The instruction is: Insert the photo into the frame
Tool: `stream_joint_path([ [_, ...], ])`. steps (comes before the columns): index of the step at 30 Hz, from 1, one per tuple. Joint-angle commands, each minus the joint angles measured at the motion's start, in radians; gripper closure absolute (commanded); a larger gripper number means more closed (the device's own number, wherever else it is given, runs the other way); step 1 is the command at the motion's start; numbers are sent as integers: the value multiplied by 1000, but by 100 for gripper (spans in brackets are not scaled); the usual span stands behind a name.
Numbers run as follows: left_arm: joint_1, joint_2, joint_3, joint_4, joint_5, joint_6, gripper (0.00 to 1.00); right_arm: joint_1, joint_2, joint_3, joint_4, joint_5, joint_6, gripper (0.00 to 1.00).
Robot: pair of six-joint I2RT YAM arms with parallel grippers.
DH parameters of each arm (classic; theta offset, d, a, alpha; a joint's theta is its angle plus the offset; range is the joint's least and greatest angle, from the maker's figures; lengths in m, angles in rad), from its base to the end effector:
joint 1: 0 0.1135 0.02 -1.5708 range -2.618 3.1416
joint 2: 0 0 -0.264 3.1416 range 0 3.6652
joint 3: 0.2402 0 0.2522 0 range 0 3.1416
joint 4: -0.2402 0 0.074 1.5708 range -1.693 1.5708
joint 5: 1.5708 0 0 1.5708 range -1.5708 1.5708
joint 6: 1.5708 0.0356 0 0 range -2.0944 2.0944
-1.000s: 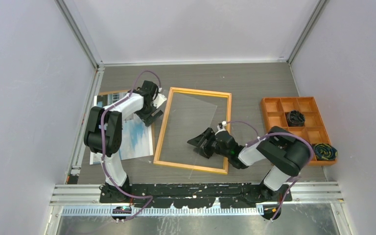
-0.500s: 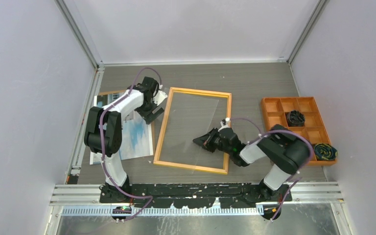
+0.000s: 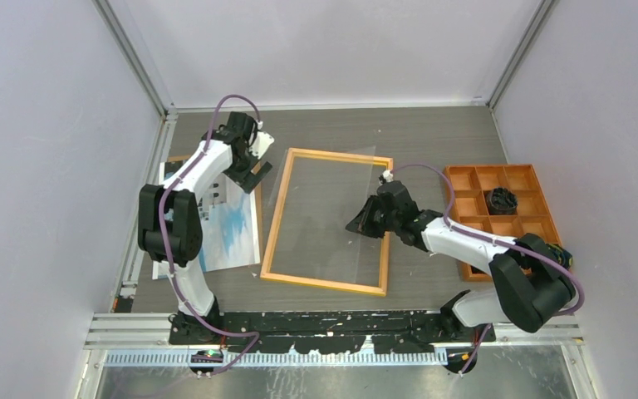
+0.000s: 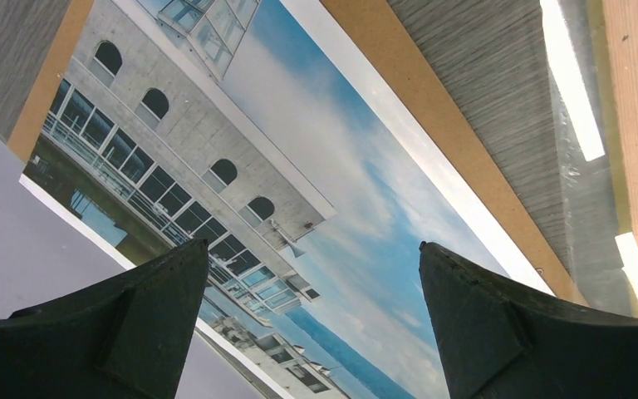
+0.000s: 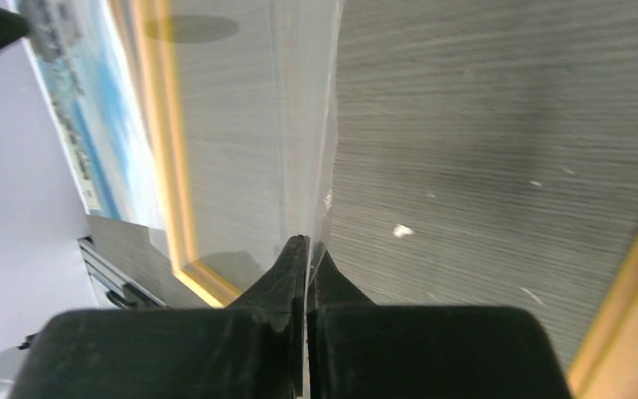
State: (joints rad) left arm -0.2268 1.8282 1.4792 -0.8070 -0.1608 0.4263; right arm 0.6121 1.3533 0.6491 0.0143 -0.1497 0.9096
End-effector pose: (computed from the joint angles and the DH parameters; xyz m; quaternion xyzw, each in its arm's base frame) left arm 0.3734 -0.0803 0.2415 0.2972 0.9292 0.0986 0.1964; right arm 0.2202 0.1611 0.1889 0.1022 0.8968 0.3421 0.2613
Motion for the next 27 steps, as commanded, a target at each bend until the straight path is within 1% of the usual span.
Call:
stream_joint_path([
  [1, 0, -27, 23, -10, 10, -18, 0, -46, 22, 1, -114, -124, -86, 99],
  [5, 0, -26, 2, 13, 9, -12, 0, -94, 38, 16, -132, -164, -98, 99],
  [9, 0, -29, -9, 16, 15, -13, 0, -130, 38, 15, -131, -160, -97, 99],
  [19, 0, -34, -29, 21, 36, -14, 1, -157, 47, 7, -93, -164, -95, 99],
  [27, 0, -24, -25, 22, 39, -16, 1, -178, 36, 15, -118, -157, -120, 99],
])
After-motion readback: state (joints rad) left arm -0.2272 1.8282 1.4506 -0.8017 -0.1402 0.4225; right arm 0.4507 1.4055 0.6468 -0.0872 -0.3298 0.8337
